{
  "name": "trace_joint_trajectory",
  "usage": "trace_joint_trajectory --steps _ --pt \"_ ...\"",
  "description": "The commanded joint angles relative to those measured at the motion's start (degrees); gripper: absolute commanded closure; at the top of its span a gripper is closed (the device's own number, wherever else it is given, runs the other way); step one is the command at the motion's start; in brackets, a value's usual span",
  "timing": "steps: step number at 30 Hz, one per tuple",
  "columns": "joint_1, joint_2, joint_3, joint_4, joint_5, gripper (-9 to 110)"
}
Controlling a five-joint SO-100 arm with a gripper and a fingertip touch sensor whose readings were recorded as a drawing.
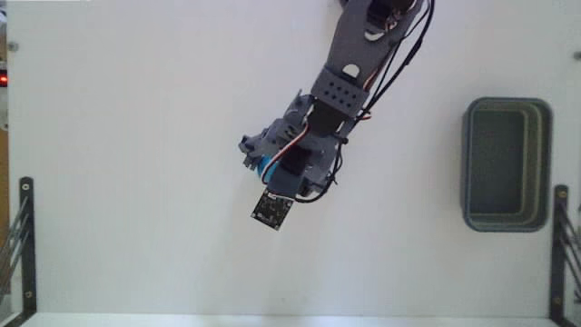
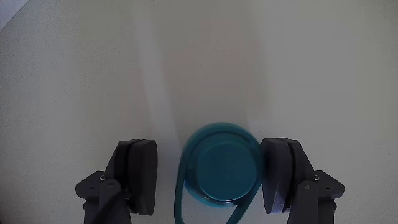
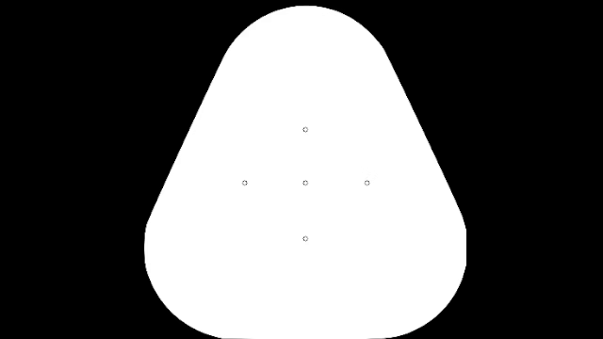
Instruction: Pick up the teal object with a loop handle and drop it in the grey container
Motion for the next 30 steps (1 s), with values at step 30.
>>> trace_joint_trajectory --steps 30 --pt "0.8 2.0 0.1 -0.9 0.3 1"
